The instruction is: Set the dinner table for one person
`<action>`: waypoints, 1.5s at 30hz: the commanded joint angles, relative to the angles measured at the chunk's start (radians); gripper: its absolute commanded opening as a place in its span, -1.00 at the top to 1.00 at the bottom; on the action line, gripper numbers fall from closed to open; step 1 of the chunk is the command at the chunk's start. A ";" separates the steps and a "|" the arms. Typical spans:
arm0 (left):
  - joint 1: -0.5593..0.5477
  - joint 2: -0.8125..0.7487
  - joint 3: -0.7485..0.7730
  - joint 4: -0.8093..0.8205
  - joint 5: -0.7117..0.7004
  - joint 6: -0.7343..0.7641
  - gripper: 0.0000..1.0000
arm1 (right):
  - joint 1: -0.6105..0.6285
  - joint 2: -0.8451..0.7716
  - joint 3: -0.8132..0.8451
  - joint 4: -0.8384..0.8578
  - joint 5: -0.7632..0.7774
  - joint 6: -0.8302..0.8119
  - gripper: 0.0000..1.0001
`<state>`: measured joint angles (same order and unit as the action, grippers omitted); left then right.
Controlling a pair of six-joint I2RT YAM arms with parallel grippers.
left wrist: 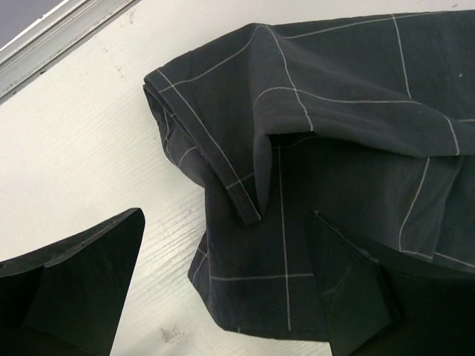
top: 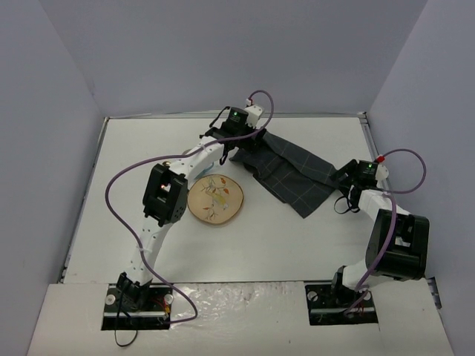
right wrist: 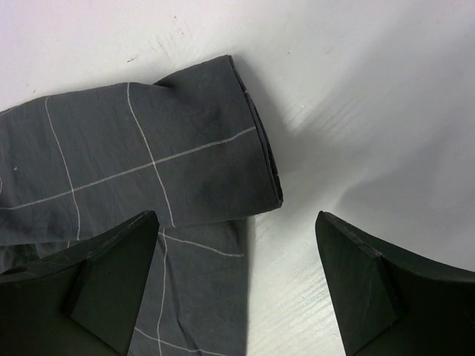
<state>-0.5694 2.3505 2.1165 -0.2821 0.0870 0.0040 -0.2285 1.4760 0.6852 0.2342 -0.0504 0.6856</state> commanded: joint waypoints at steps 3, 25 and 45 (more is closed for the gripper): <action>-0.005 0.003 0.060 0.102 0.020 0.035 -0.63 | -0.008 0.016 -0.013 0.139 -0.032 0.034 -0.62; -0.013 0.062 0.078 0.162 0.022 0.048 -0.52 | -0.026 0.070 -0.065 0.261 -0.025 0.068 -0.30; -0.021 0.072 0.079 0.196 0.045 0.062 -0.09 | -0.034 0.068 -0.063 0.302 -0.030 0.053 0.82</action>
<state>-0.5798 2.4596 2.1376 -0.1610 0.1159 0.0513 -0.2558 1.5547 0.6130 0.4686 -0.0937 0.7409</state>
